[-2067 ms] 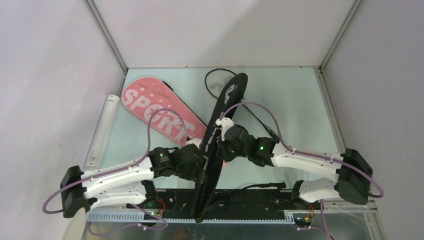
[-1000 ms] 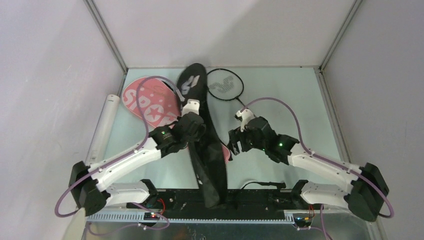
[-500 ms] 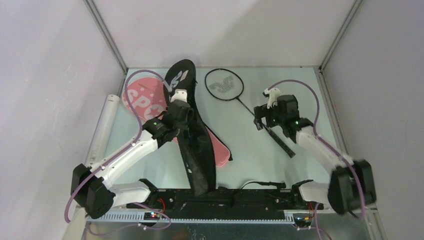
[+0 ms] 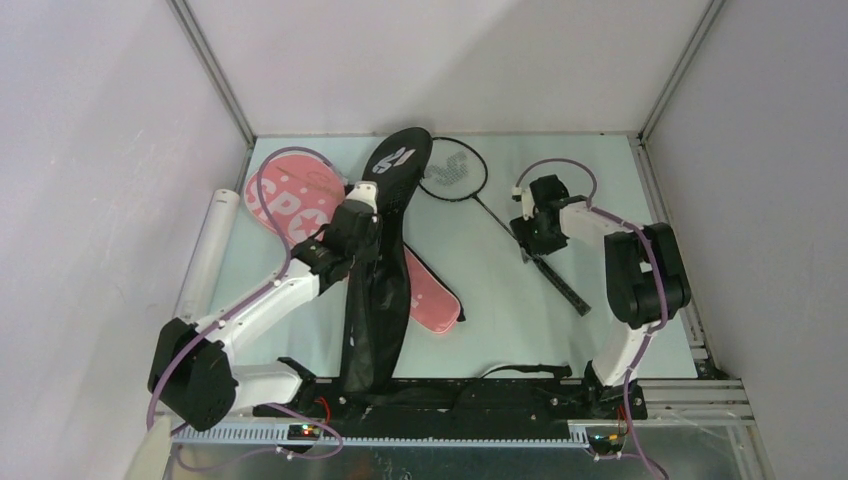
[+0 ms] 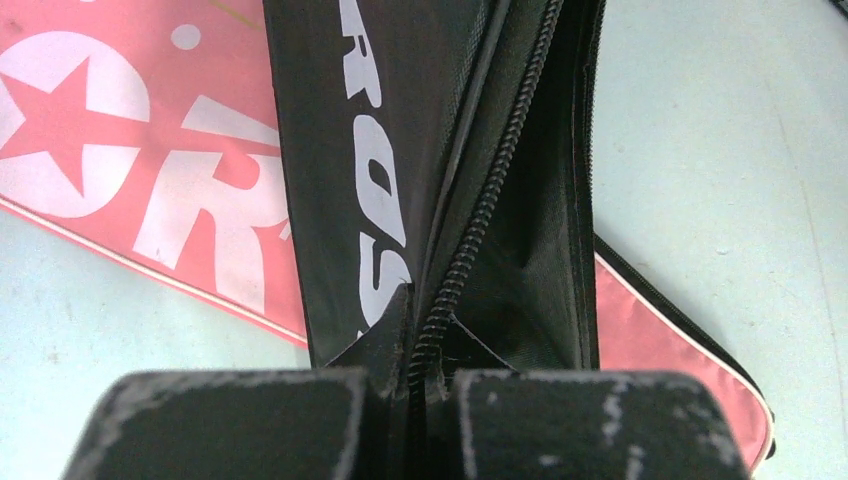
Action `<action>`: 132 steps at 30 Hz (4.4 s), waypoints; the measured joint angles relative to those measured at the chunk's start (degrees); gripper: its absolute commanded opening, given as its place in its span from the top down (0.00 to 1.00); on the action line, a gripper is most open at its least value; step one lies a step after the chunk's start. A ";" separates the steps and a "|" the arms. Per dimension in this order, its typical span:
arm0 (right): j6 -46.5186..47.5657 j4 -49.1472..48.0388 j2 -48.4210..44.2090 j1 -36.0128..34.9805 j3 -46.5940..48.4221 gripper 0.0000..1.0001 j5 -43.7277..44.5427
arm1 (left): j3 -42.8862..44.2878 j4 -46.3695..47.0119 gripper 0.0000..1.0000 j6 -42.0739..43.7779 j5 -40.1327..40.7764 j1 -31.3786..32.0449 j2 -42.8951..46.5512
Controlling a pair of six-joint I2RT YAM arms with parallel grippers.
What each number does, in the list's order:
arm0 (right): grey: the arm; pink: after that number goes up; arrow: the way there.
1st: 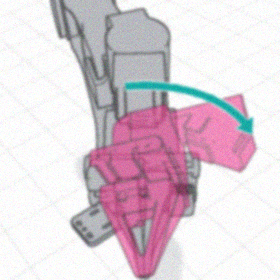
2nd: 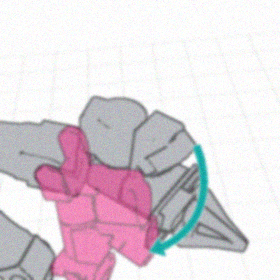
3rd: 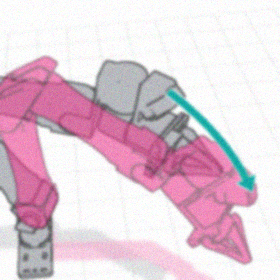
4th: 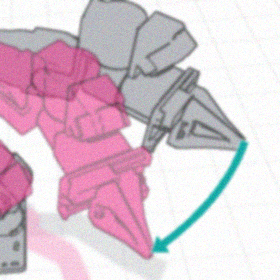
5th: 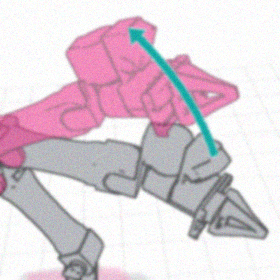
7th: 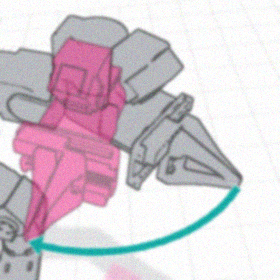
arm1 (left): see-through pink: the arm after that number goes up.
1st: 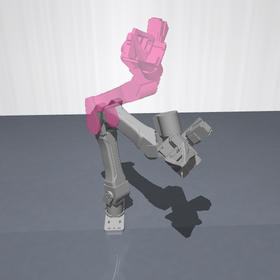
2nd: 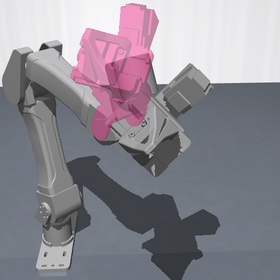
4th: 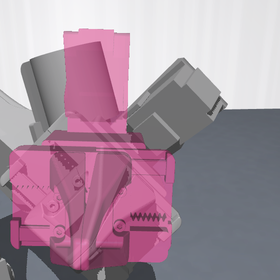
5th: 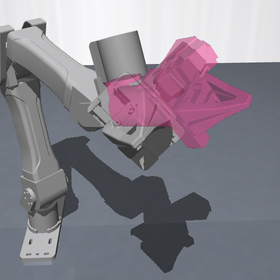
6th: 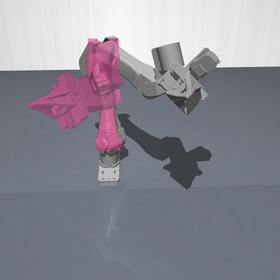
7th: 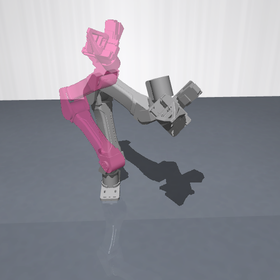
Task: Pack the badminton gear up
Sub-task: Adjust the racket at the center of the board, then pick up the racket from the center of the board.
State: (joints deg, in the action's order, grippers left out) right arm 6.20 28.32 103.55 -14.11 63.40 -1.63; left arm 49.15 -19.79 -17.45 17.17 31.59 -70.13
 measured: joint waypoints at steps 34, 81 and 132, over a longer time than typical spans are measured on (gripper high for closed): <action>-17.27 7.43 -36.44 -31.61 -11.08 1.00 25.75 | 13.94 -5.22 1.00 -15.02 -1.05 -9.92 -15.02; -34.62 -20.17 8.81 -31.93 5.66 1.00 15.43 | 8.68 -8.68 1.00 -15.52 1.95 -9.97 -7.54; -54.49 -3.02 -8.55 -39.39 -10.71 0.40 28.63 | 6.84 -4.85 1.00 -14.80 -1.57 -11.15 -7.93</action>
State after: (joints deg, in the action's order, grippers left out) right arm -48.29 25.30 95.00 -53.49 52.69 27.00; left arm 55.99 -24.64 -32.25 15.59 20.45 -78.06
